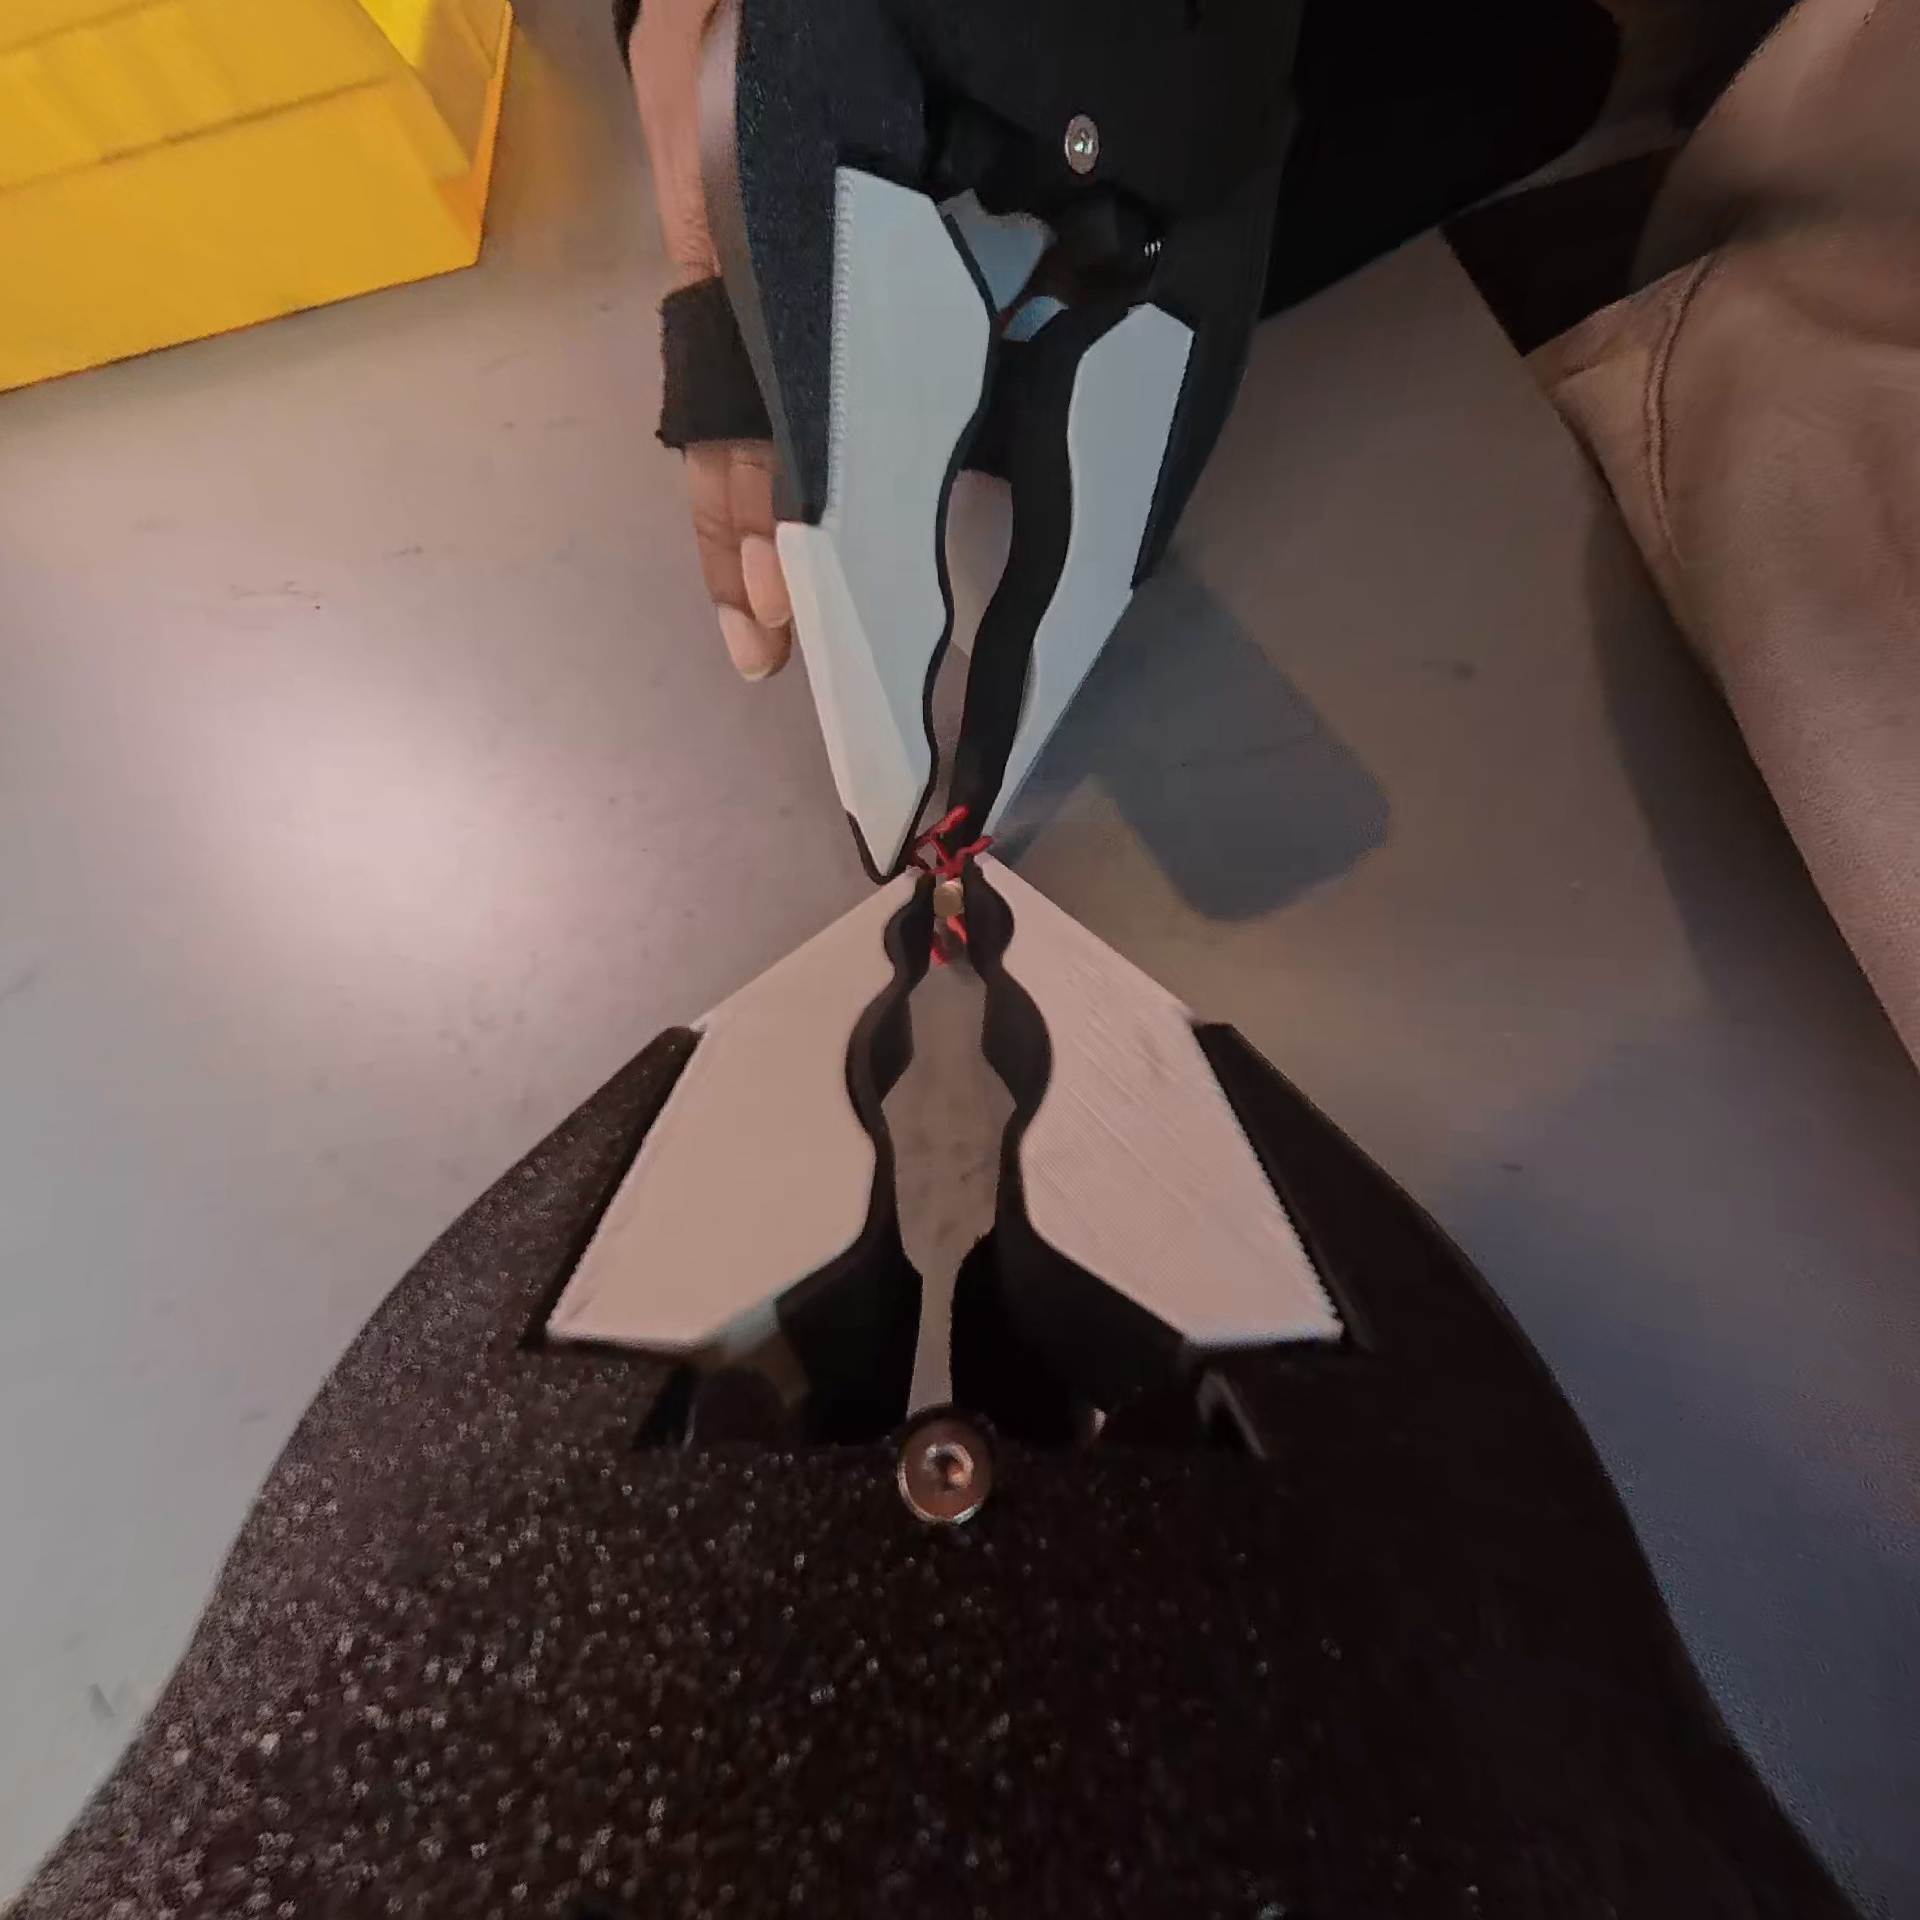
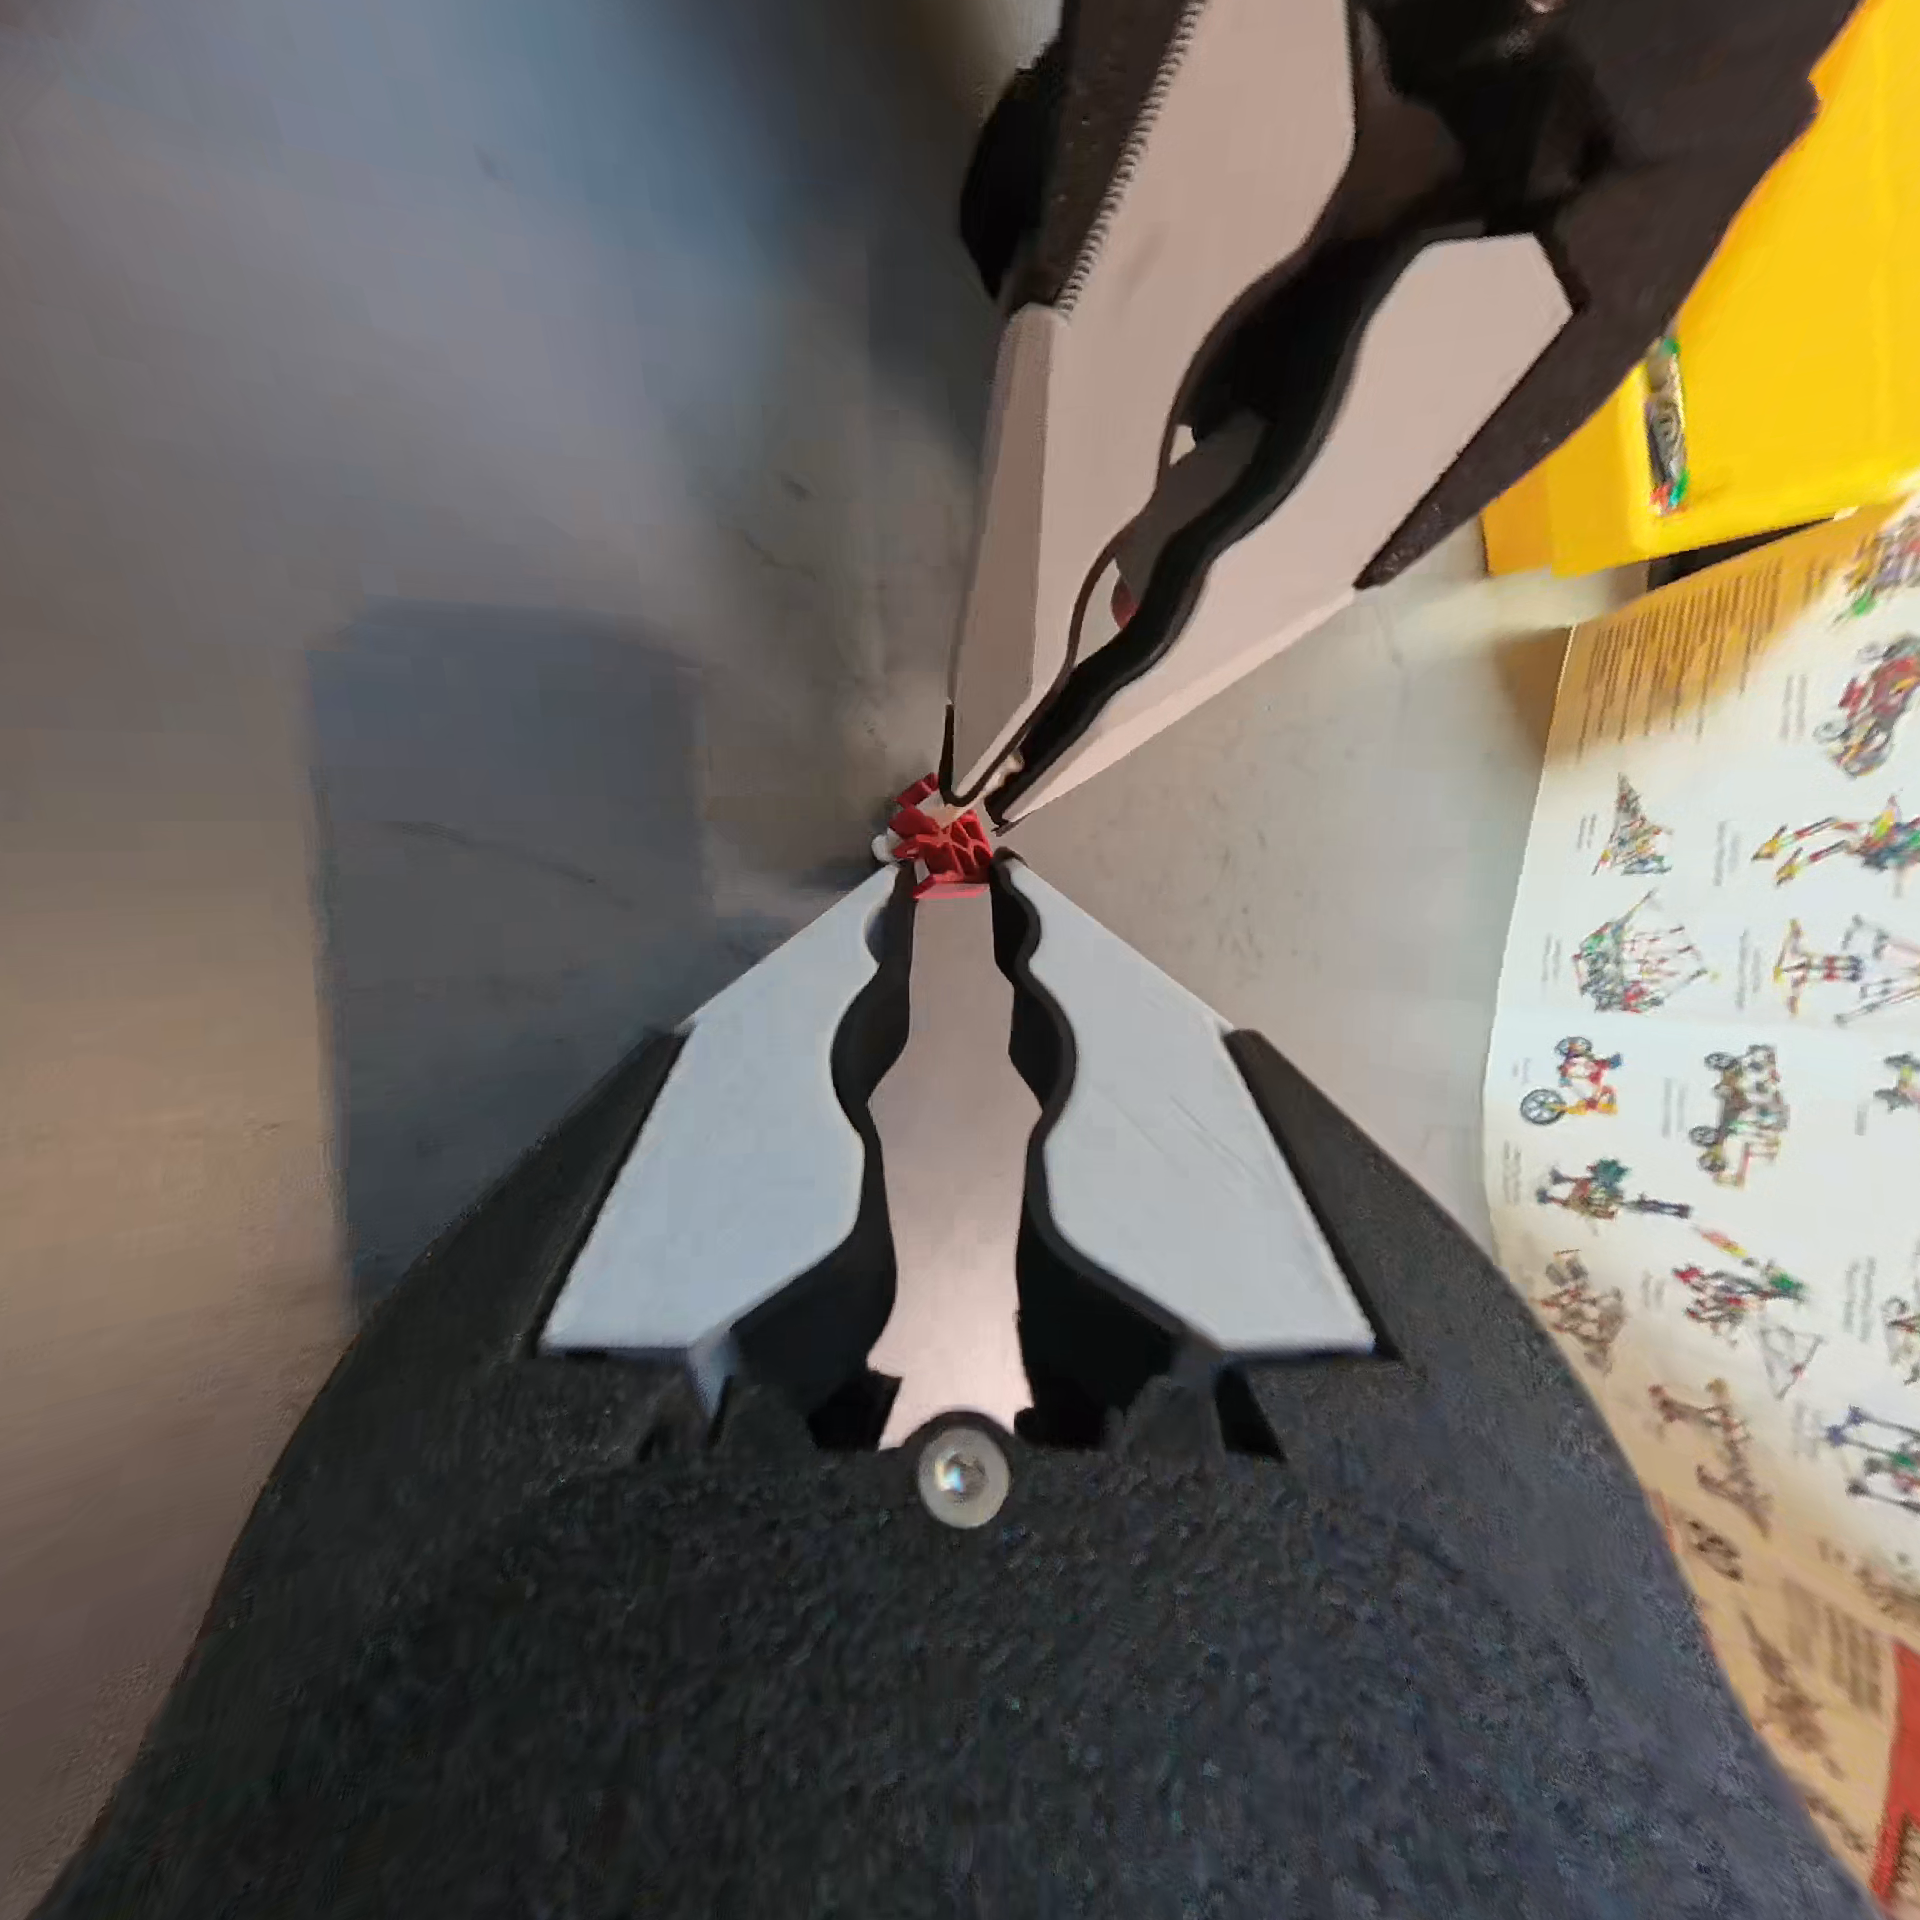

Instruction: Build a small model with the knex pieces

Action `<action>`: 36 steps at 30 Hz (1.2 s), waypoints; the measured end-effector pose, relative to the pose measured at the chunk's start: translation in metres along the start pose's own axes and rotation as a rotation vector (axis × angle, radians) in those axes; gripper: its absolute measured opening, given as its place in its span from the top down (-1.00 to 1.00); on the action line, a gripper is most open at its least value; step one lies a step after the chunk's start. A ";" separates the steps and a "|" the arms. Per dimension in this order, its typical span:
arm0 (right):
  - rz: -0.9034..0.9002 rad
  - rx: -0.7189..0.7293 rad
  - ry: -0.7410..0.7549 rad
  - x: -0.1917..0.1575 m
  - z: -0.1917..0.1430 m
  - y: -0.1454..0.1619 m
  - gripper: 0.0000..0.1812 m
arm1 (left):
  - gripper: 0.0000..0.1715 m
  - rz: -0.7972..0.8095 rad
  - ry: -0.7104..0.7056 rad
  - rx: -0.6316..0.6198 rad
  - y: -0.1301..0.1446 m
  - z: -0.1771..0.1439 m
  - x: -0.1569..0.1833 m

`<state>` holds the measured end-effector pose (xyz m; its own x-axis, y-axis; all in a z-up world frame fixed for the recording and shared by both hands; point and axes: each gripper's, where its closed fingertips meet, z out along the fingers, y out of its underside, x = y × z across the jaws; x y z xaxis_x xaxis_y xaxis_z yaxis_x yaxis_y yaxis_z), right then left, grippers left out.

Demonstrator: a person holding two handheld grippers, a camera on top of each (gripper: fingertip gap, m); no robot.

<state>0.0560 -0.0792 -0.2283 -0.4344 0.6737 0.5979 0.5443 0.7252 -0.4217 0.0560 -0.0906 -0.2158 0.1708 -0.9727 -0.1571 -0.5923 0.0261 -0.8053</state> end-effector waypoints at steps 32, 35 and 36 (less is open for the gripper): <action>1.067 0.125 -0.622 0.001 0.006 -0.023 0.95 | 0.91 0.530 -0.243 -0.158 0.014 0.000 0.017; 0.988 0.065 -0.547 0.005 0.009 -0.021 0.96 | 0.88 0.323 -0.208 -0.138 0.015 -0.009 0.015; 0.973 0.053 -0.517 0.006 0.009 -0.021 0.96 | 0.85 0.198 -0.177 -0.121 0.016 -0.013 0.016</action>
<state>0.0359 -0.0892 -0.2223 -0.0920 0.9294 -0.3574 0.7904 -0.1502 -0.5939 0.0389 -0.1089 -0.2235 0.1706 -0.8957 -0.4107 -0.7159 0.1737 -0.6762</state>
